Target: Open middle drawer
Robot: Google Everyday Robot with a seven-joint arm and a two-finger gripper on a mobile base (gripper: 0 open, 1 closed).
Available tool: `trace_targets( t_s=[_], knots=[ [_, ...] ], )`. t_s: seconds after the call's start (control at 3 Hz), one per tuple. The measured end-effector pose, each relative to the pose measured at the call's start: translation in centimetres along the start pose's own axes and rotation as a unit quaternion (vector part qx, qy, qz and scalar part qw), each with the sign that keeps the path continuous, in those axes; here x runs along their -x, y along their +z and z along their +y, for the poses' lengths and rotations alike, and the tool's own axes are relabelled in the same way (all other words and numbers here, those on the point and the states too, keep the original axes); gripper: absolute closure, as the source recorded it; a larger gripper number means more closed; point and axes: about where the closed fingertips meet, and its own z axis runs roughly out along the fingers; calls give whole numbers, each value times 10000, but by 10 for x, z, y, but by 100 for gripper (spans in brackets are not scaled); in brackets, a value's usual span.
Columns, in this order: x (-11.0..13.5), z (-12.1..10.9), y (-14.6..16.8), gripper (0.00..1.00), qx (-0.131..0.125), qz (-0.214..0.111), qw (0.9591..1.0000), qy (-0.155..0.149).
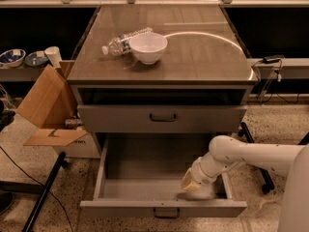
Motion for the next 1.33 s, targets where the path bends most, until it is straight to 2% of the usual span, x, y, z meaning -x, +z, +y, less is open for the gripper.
trace_targets(
  t_s=[0.67,1.0,1.33],
  knots=[
    [-10,36,15,100,585,128,9982,39],
    [-11,43,17,100,719,147,9973,40],
    [-17,62,18,100,1025,190,9945,45]
  ],
)
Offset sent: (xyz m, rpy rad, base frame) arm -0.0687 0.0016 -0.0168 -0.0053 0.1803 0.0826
